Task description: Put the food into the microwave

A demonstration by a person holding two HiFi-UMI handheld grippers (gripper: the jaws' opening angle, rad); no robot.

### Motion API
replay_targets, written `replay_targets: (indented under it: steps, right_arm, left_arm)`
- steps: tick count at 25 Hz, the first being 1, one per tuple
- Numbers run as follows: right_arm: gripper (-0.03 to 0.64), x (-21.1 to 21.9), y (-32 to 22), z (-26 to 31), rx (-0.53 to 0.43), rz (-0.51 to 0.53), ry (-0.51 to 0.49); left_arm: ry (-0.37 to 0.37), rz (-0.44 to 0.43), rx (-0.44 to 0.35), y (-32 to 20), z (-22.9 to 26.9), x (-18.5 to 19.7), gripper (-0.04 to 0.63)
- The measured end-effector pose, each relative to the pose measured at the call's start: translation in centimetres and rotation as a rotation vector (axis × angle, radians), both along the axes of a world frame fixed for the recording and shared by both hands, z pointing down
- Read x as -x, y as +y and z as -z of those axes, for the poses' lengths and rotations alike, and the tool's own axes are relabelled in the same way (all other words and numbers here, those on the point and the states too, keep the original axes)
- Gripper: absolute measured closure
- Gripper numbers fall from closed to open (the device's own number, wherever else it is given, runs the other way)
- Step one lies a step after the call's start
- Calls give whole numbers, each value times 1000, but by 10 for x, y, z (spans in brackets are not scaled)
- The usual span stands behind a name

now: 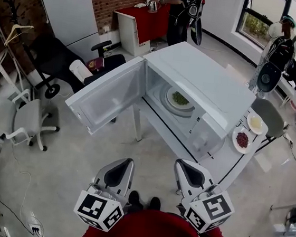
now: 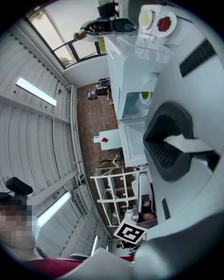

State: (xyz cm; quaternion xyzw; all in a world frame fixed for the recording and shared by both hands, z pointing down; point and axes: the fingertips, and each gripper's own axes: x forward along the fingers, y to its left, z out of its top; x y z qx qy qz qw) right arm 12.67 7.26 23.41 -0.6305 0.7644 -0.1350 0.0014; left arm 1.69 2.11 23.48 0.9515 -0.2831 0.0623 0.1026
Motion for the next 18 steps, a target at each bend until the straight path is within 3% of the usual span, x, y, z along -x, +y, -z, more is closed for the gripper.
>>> replay_targets:
  steps: [18]
  right_arm:
    - [603,0,10,-3,-11,50,31]
  left_arm:
    - [-2,36,-9,16,-3,-9,587]
